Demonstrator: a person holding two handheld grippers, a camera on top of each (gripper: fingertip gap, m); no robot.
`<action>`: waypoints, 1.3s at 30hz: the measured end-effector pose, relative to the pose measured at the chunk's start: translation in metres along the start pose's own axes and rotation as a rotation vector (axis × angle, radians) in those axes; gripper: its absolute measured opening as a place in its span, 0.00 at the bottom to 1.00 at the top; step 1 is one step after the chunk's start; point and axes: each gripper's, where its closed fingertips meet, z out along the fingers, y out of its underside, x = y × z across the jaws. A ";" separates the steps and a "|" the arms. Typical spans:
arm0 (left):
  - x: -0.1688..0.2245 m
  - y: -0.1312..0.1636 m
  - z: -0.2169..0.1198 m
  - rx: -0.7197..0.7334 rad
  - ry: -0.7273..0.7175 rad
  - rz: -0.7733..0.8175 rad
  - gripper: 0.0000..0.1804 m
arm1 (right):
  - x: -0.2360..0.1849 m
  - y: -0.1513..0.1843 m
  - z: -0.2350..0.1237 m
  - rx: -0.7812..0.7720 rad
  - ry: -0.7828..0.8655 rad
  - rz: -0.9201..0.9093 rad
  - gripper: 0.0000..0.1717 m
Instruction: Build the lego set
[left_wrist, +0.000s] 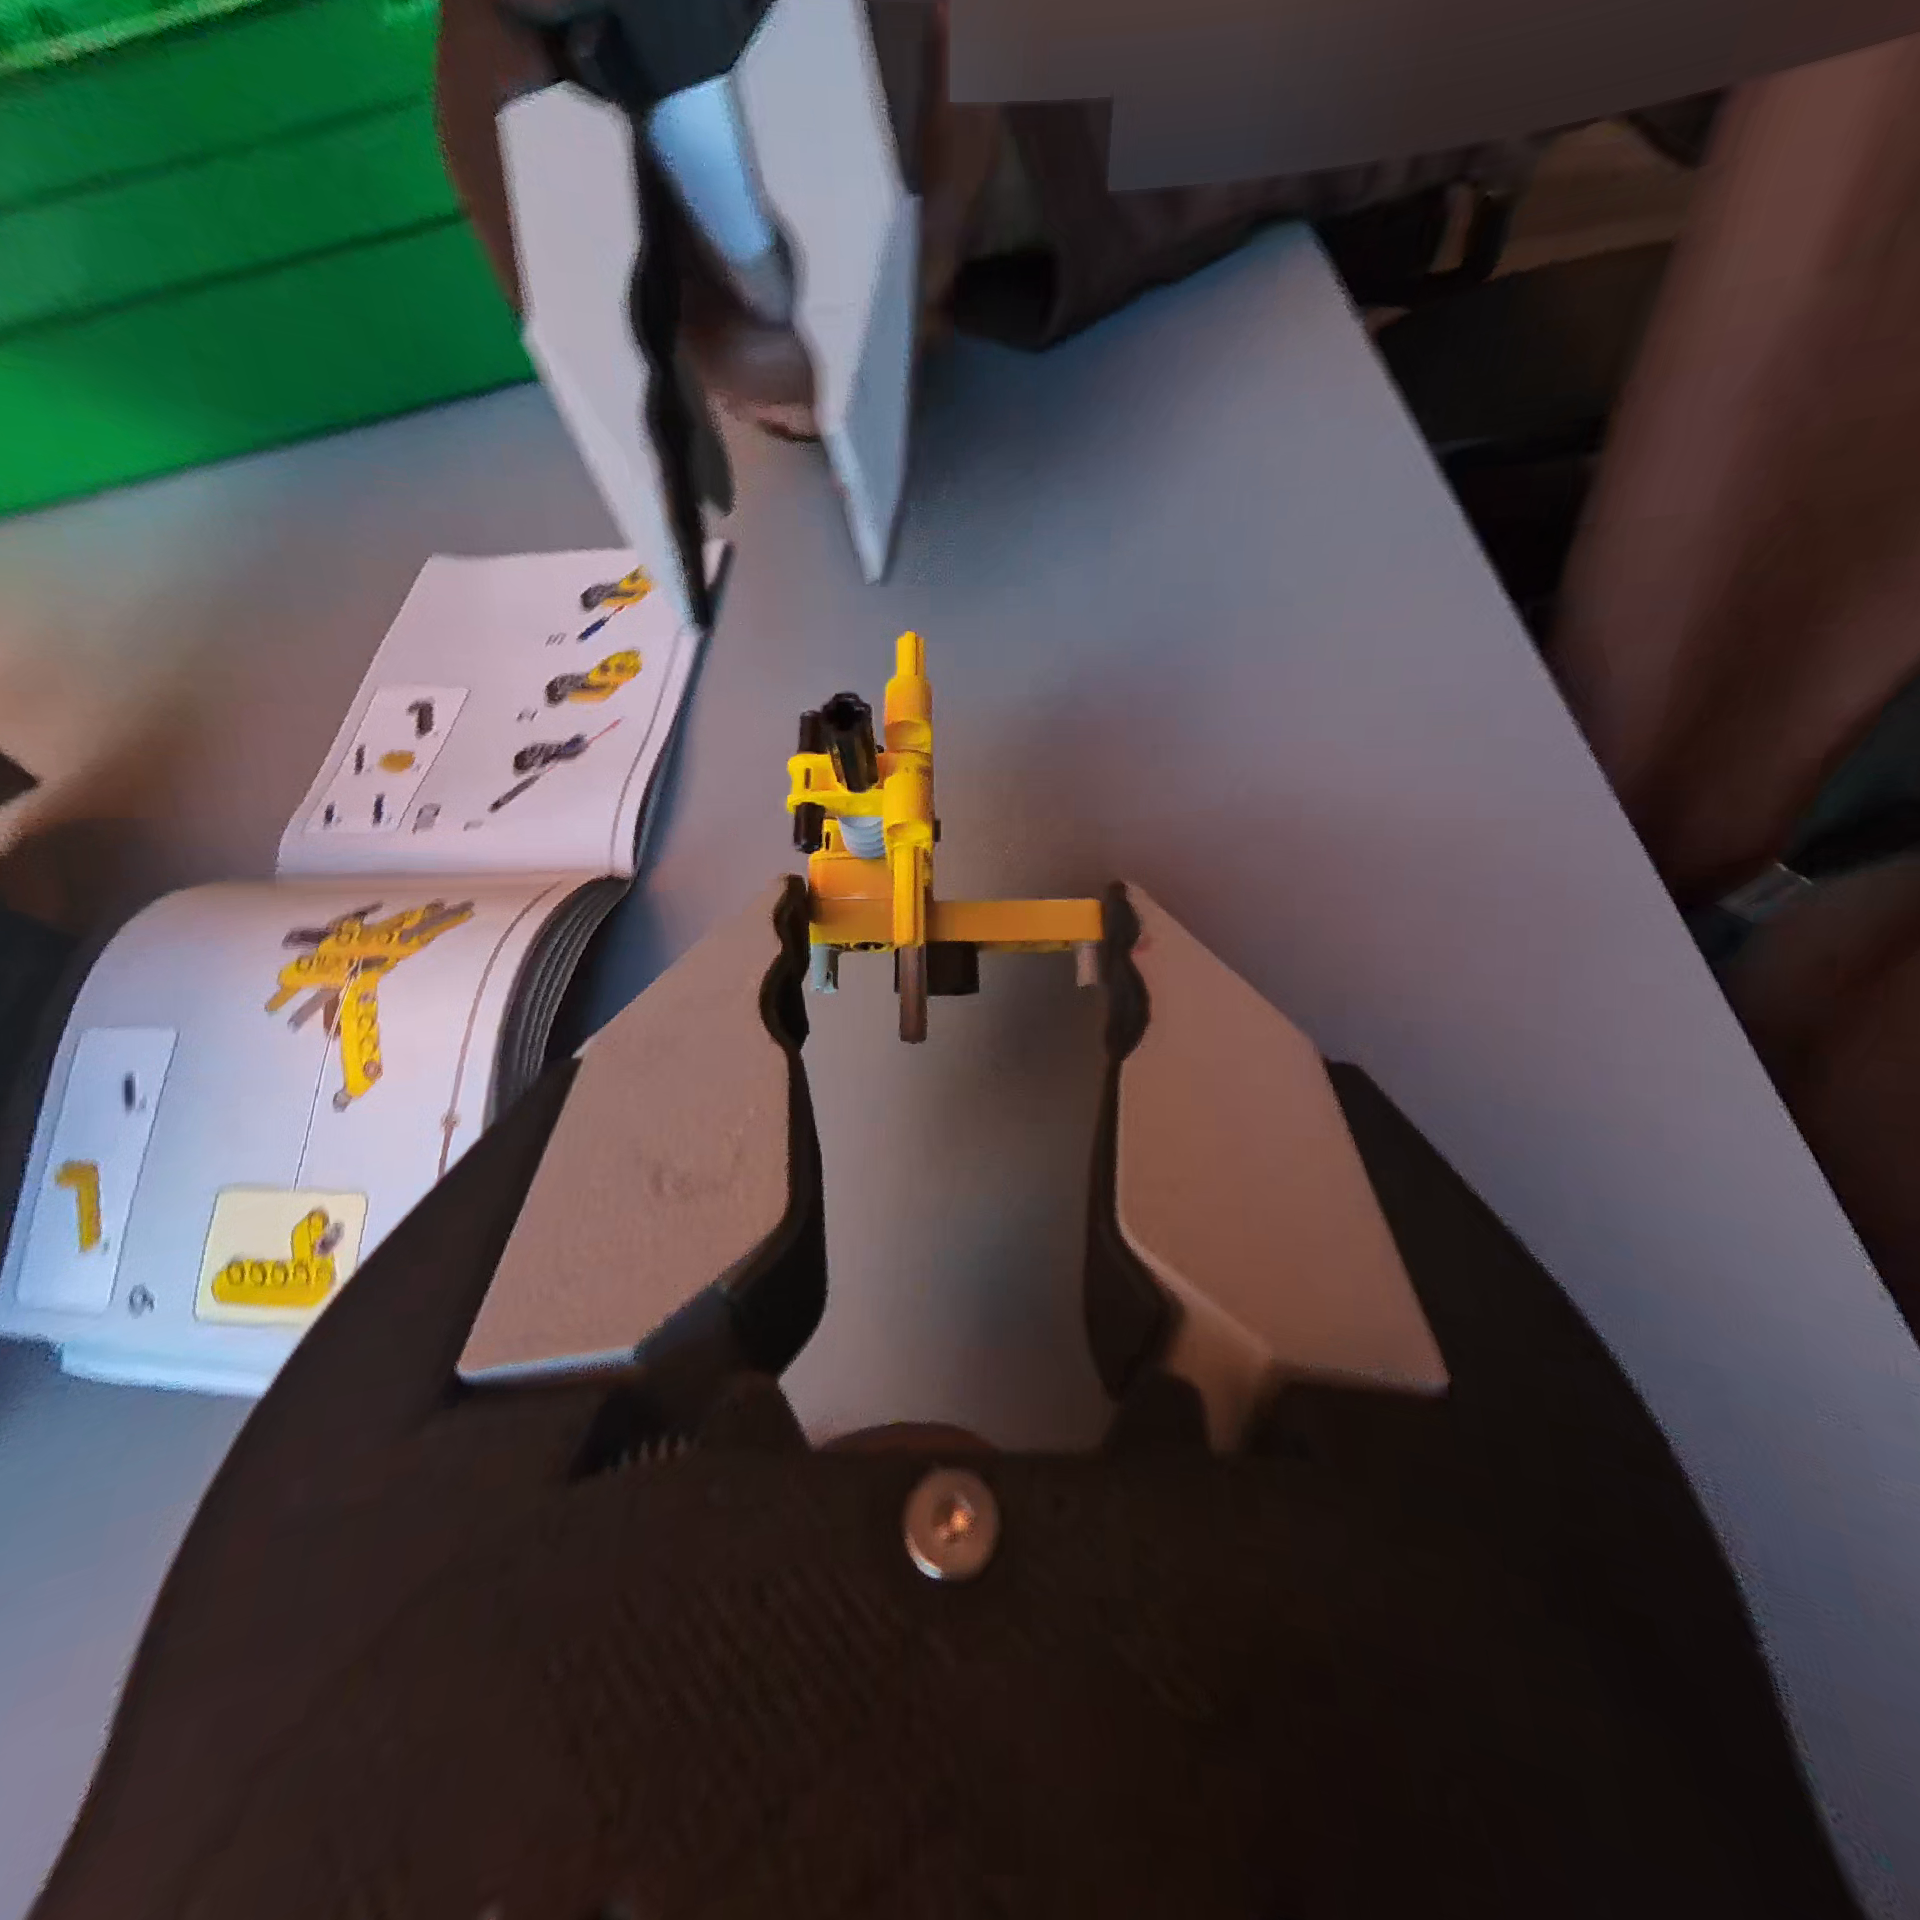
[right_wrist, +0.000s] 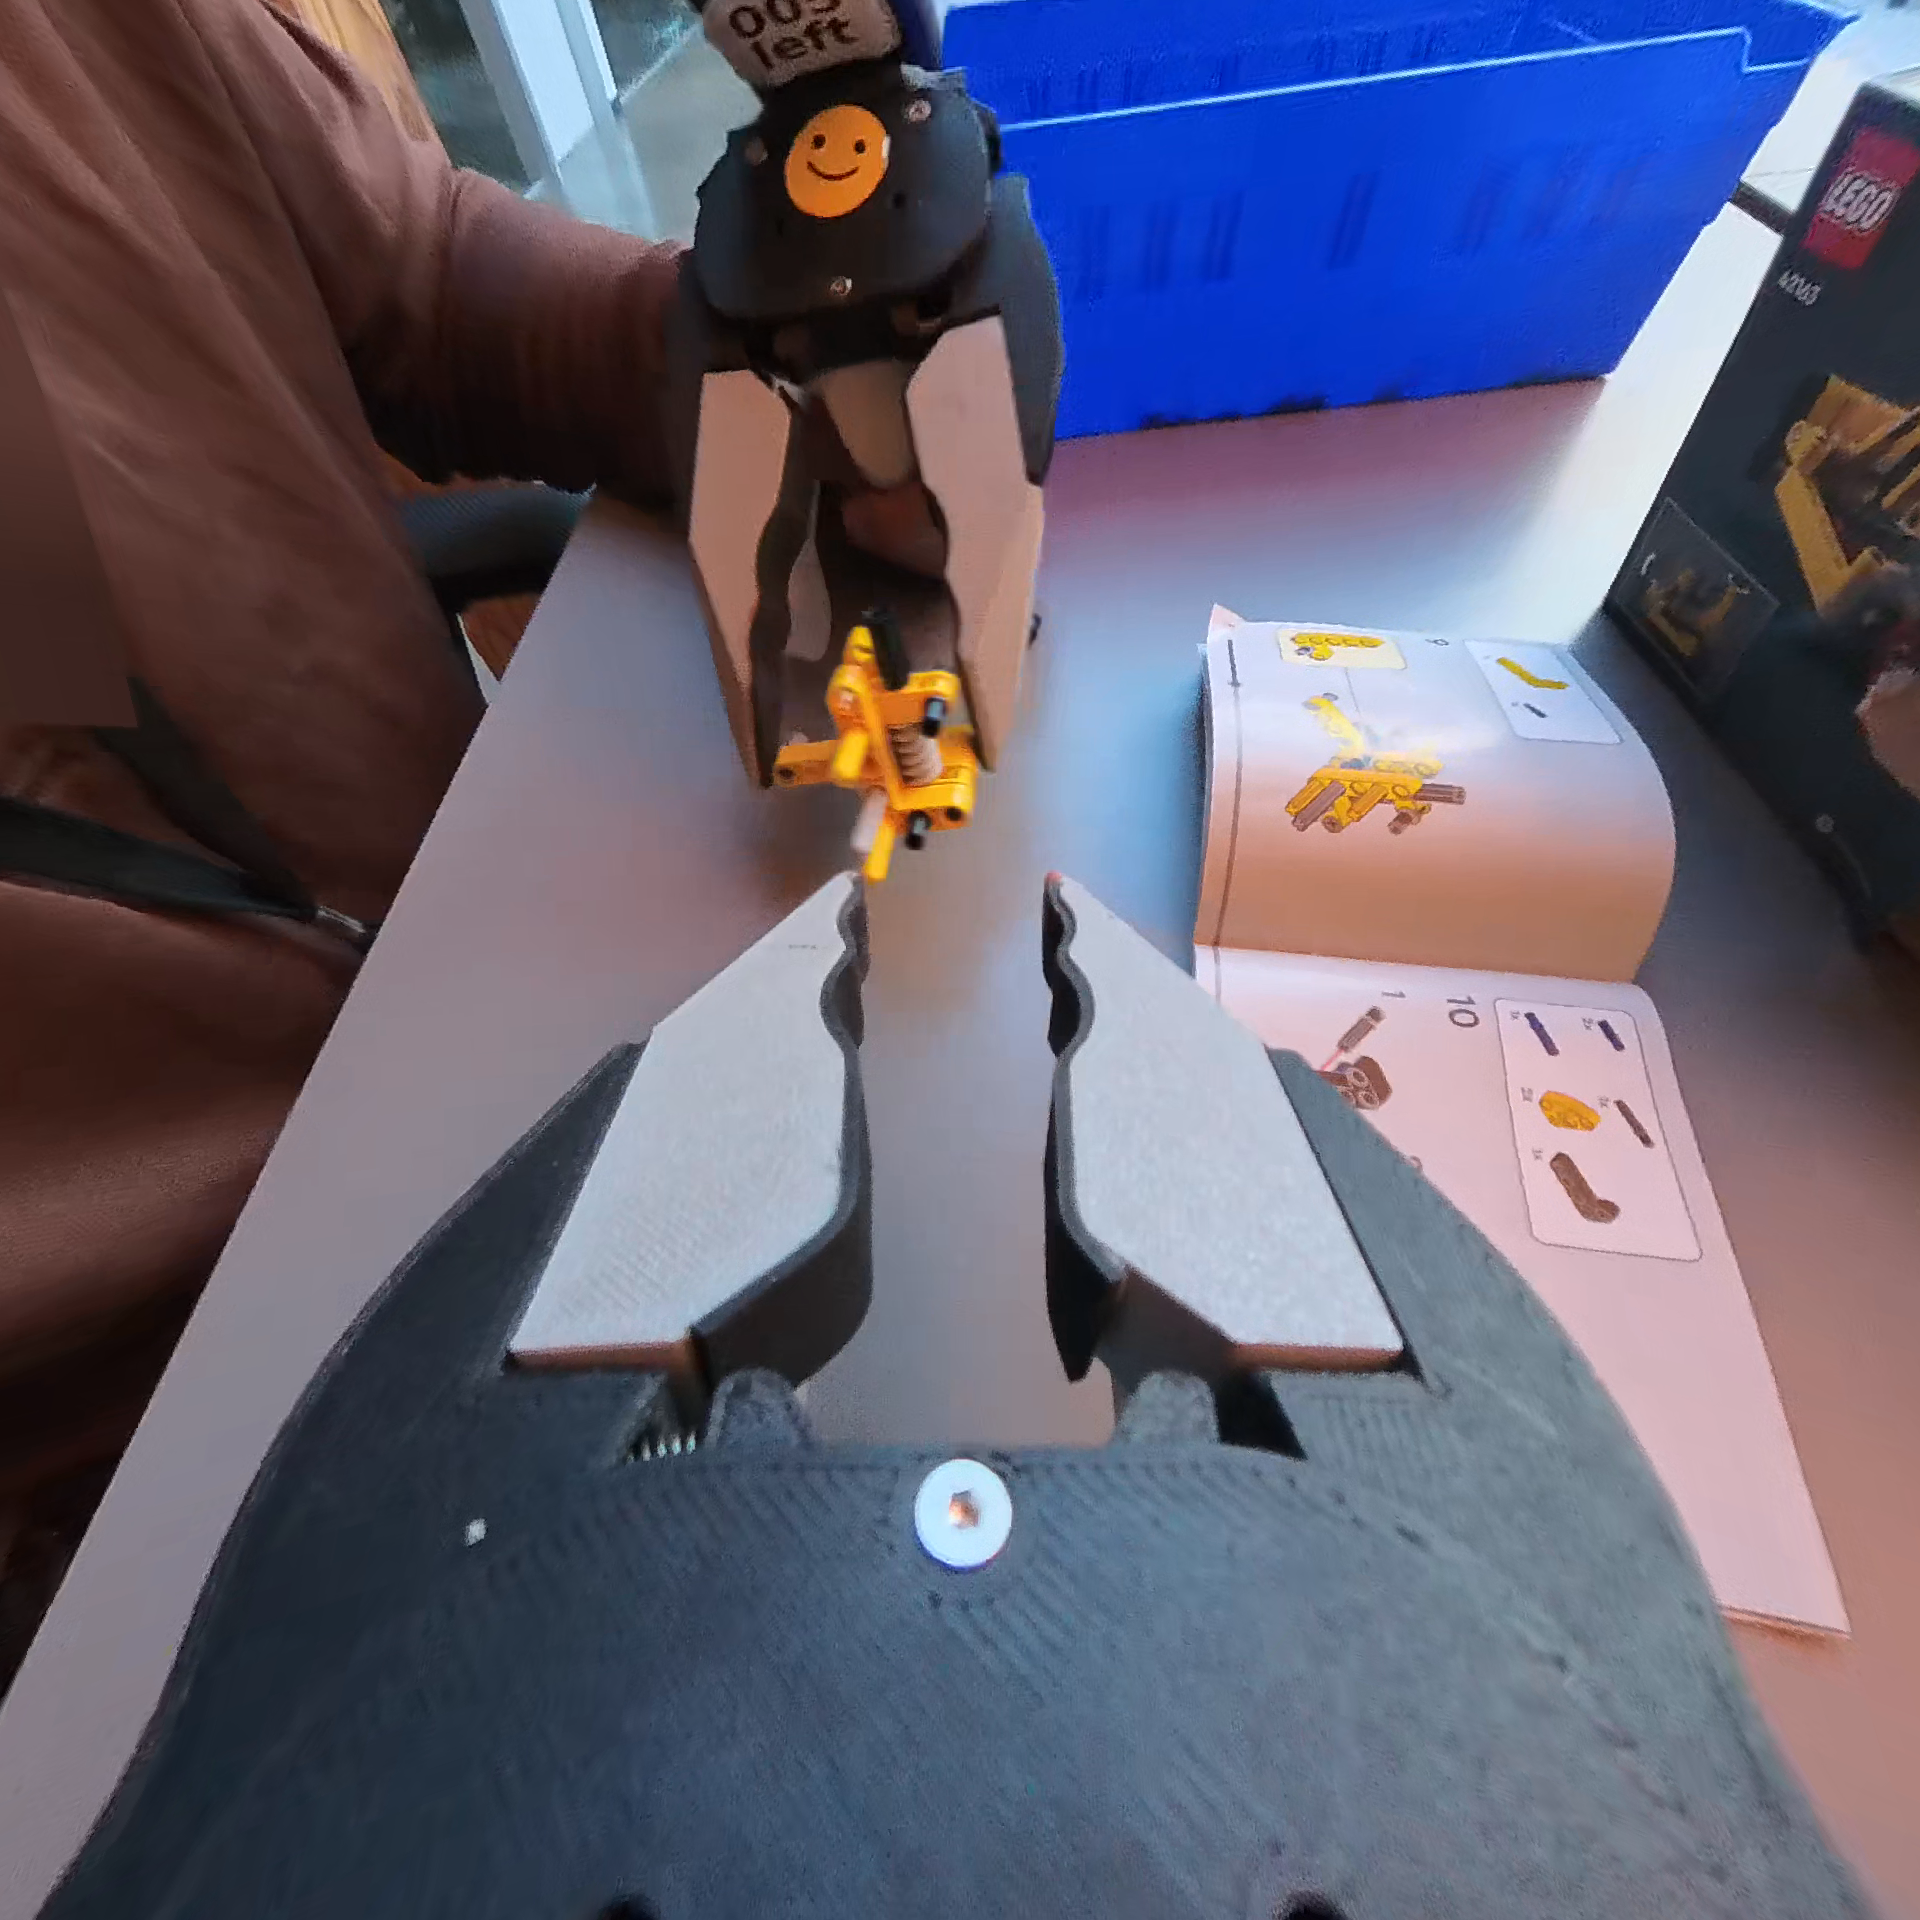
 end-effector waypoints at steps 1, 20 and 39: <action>0.008 -0.002 -0.001 0.018 0.022 0.060 0.30 | 0.000 0.001 0.000 -0.001 0.001 0.003 0.17; 0.019 0.005 0.000 -0.016 0.089 0.115 0.30 | 0.001 0.013 0.005 -0.068 0.037 0.004 0.15; -0.004 0.033 -0.001 -0.167 -0.004 0.021 0.30 | 0.015 0.015 0.001 -0.068 0.103 0.035 0.14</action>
